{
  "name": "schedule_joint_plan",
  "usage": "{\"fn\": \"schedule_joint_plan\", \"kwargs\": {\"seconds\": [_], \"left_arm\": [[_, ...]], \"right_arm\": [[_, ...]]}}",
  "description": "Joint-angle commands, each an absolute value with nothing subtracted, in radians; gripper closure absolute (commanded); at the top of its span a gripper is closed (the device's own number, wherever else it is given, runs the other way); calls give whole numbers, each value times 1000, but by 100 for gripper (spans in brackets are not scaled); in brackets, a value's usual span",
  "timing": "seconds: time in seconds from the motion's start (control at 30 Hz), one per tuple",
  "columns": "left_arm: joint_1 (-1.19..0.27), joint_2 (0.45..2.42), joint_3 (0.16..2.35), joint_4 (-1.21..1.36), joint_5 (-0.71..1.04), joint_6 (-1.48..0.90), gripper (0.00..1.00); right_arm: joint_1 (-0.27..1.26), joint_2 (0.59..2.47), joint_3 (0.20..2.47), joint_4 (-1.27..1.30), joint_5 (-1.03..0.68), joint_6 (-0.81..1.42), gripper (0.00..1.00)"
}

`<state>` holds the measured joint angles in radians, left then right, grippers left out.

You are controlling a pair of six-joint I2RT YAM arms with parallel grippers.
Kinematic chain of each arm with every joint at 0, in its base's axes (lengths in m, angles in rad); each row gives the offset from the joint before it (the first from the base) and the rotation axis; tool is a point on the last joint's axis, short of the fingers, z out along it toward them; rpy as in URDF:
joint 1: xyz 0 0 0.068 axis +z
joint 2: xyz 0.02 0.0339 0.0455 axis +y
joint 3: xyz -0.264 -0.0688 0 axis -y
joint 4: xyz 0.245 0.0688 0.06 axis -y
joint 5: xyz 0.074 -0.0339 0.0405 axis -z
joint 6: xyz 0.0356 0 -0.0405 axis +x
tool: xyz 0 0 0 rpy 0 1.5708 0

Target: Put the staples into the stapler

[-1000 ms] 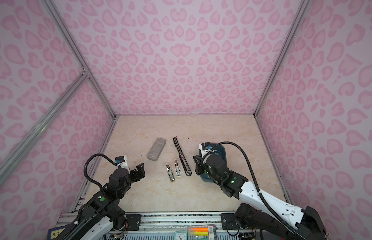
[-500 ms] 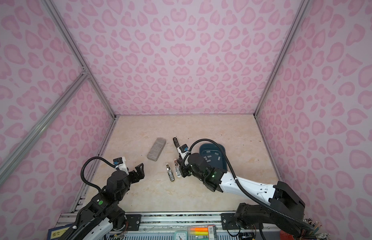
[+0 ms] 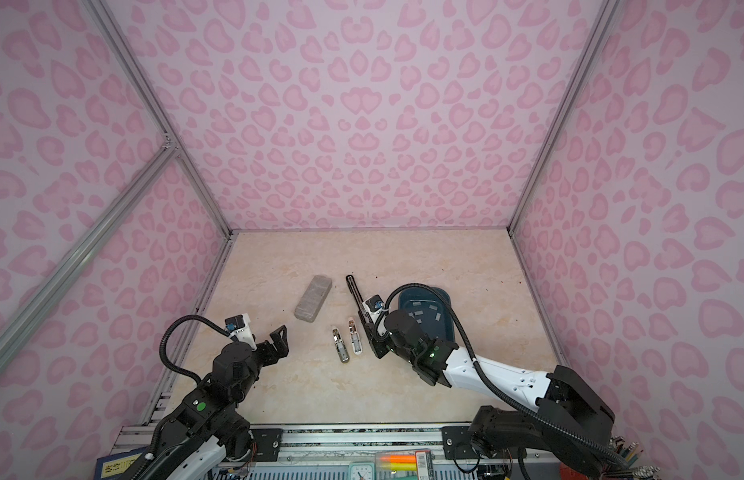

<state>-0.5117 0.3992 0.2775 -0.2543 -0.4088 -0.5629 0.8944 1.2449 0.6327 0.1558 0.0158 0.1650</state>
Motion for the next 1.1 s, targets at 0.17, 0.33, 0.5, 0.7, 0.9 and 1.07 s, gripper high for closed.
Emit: {"fn": "schedule_joint_plan", "kwargs": {"seconds": [0.17,0.33,0.5,0.7,0.9,1.07], "left_arm": [[-511,372,267,-219,-410,-551,1],[-511,373,268,-225,-383,-554,1],[-511,356,267,-241,-400,-566,1],[-511,334,262,-251,-391,-568,1],[-511,333,264,-264,-393,-574,1],[-511,317,264,-275,-397,-576,1]], "right_arm": [[893,1307,601,252,0,170,95],[895,1331,604,264,-9,183,96],[907,1308,651,172,38,209,92],[1013,1217,635,79,209,348,76],[1213,1217,626,-56,270,421,66],[1378,1282,623,-117,387,449,63]]}}
